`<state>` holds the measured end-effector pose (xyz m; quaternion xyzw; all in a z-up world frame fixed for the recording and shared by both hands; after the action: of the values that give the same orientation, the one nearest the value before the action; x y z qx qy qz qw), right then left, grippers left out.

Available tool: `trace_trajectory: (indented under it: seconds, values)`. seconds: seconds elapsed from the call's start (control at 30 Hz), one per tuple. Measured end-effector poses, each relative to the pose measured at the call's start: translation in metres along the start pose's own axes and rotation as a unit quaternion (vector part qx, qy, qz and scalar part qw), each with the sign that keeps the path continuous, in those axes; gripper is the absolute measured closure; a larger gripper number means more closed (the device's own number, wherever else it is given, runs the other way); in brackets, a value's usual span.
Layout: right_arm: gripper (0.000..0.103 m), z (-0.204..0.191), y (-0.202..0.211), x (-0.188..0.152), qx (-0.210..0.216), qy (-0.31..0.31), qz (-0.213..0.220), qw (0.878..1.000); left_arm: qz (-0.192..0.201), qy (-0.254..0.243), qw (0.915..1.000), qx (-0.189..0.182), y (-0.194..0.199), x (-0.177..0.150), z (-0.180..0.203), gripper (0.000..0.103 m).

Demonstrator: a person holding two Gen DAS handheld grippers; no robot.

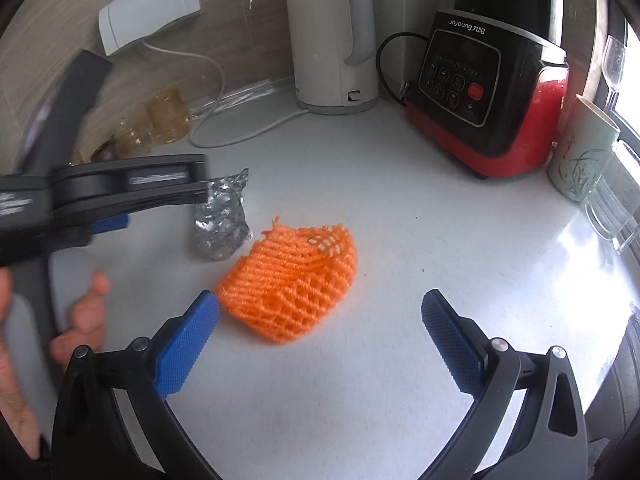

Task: Collect trash
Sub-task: 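Grasp the silver foil blister pack with the left gripper, then grasp the orange foam net with the right gripper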

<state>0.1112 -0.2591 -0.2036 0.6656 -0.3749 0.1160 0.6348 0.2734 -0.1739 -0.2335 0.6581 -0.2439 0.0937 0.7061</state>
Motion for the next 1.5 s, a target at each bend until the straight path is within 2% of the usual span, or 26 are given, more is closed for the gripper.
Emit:
trace_trajectory:
  seconds: [0.27,0.37,0.5,0.57,0.63,0.67,0.8,1.0,1.17,1.33,1.47,1.5]
  values:
    - [0.002,0.01,-0.01,-0.002,-0.002,-0.005,-0.009,1.0,-0.027,0.002,0.9994,0.024,-0.04,0.012,0.025,0.008]
    - [0.002,0.014,-0.011,-0.003,-0.003,-0.009,-0.01,1.0,-0.034,0.009,0.9991,0.025,-0.045,0.013,0.024,0.012]
    - [0.002,0.018,-0.013,-0.004,0.0,-0.014,-0.012,1.0,-0.047,0.015,0.9984,0.027,-0.051,0.014,0.025,0.027]
    - [0.002,0.017,-0.013,-0.004,0.001,-0.014,-0.013,1.0,-0.041,0.006,0.9984,0.039,-0.051,0.014,0.027,0.035]
    - [0.002,0.015,-0.014,-0.005,0.002,-0.013,-0.014,1.0,-0.032,-0.008,0.9982,0.051,-0.05,0.014,0.029,0.051]
    - [0.002,0.015,-0.014,-0.004,0.002,-0.013,-0.014,1.0,-0.029,-0.012,0.9983,0.05,-0.049,0.014,0.03,0.054]
    - [0.002,0.013,-0.016,-0.005,0.007,-0.012,-0.014,1.0,-0.026,-0.018,0.999,0.032,-0.046,0.015,0.026,0.056]
    - [0.002,0.007,-0.022,-0.004,0.014,-0.011,-0.017,1.0,0.005,-0.036,0.9993,-0.003,-0.027,0.017,0.013,0.058]
    - [0.002,0.001,-0.036,0.002,0.025,-0.026,-0.022,0.999,0.045,-0.057,0.9973,-0.012,0.002,0.017,-0.001,0.058]
    - [0.002,-0.004,-0.058,0.006,0.028,-0.035,-0.034,0.998,0.064,-0.063,0.9958,-0.02,0.024,0.011,-0.021,0.058]
    - [0.021,-0.011,-0.069,0.009,0.04,-0.035,-0.037,0.998,0.081,-0.067,0.9944,-0.014,0.04,0.003,-0.037,0.058]
    - [0.031,-0.012,-0.071,0.01,0.043,-0.036,-0.037,0.998,0.085,-0.068,0.994,-0.012,0.044,0.001,-0.041,0.058]
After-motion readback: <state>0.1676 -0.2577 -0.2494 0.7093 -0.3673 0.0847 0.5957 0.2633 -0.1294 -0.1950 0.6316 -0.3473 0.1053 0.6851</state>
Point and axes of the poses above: each gripper's, at about its wrist camera, not at the fingertips, and y roughly against the way its jaws point, z to its right, x to its top, the point moved 4 cm from there along -y, roughly the way its jaws point, and after that the axes turned 8 degrees about x, right-handed, at the moved point
